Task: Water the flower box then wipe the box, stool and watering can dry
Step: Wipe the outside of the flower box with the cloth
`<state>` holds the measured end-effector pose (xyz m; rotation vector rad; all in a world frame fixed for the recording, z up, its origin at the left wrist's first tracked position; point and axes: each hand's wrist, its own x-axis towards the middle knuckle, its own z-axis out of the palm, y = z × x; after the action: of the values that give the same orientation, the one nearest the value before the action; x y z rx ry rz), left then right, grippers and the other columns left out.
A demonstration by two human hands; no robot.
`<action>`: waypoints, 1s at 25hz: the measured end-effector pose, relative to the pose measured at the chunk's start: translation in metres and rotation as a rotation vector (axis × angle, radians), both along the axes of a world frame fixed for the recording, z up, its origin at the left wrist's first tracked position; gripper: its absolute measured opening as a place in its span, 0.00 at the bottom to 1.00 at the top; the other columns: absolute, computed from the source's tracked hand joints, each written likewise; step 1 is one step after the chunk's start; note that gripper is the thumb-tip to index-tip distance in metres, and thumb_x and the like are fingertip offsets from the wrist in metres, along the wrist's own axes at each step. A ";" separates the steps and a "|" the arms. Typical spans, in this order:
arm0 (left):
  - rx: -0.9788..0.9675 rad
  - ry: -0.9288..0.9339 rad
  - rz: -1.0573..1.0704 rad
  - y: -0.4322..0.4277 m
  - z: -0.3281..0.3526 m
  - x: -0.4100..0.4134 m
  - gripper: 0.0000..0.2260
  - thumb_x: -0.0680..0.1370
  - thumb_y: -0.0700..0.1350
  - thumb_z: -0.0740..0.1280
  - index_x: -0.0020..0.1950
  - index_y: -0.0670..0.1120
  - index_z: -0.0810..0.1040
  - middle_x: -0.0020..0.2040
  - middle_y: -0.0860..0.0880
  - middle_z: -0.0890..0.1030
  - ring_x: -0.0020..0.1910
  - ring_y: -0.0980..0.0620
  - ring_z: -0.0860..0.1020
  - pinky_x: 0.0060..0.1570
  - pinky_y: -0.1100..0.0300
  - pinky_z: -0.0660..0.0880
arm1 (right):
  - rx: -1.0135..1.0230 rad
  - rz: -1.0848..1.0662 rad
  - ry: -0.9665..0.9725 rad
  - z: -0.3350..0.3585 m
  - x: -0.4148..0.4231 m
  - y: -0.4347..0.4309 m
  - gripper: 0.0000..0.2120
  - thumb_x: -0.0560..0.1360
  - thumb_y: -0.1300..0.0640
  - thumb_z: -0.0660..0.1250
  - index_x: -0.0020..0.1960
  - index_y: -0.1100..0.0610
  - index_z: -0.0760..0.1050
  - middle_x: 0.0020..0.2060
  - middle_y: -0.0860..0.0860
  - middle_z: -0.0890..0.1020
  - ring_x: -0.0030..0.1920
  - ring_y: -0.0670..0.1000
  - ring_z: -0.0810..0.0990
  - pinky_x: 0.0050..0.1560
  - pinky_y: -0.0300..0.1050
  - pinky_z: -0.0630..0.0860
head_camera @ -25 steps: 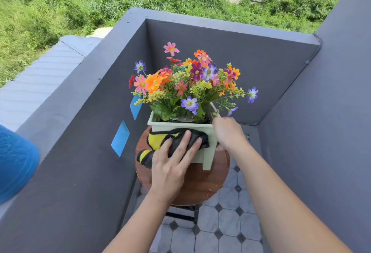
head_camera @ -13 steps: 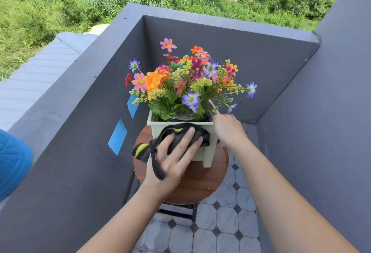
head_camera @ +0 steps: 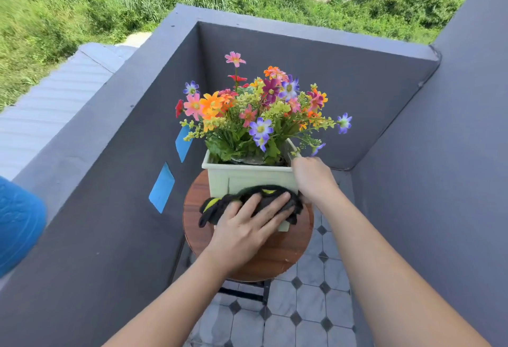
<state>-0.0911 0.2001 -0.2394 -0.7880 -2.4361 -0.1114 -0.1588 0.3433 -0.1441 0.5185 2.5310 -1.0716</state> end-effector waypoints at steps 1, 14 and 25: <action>-0.106 0.010 -0.041 -0.004 -0.013 0.005 0.18 0.82 0.40 0.50 0.66 0.53 0.72 0.70 0.56 0.71 0.55 0.47 0.70 0.41 0.57 0.66 | 0.012 0.004 0.006 -0.002 -0.003 0.000 0.15 0.77 0.61 0.51 0.32 0.53 0.59 0.49 0.59 0.77 0.58 0.63 0.76 0.47 0.44 0.67; 0.420 -0.043 0.337 -0.031 -0.010 0.013 0.30 0.71 0.25 0.59 0.67 0.53 0.70 0.71 0.42 0.63 0.59 0.36 0.68 0.64 0.48 0.66 | -0.013 -0.032 0.010 0.005 -0.004 -0.008 0.13 0.75 0.60 0.50 0.32 0.55 0.61 0.38 0.56 0.71 0.43 0.63 0.82 0.44 0.50 0.75; 1.167 -0.675 0.724 -0.031 0.017 0.011 0.18 0.81 0.46 0.56 0.72 0.54 0.67 0.66 0.55 0.76 0.63 0.52 0.73 0.56 0.66 0.64 | 0.107 0.048 0.048 0.000 -0.007 -0.003 0.14 0.76 0.60 0.53 0.32 0.54 0.62 0.43 0.58 0.77 0.45 0.61 0.80 0.57 0.54 0.76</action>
<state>-0.0804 0.1688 -0.2229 0.7385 -2.4253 -1.5033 -0.1658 0.3407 -0.1446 0.4626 2.6405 -0.9464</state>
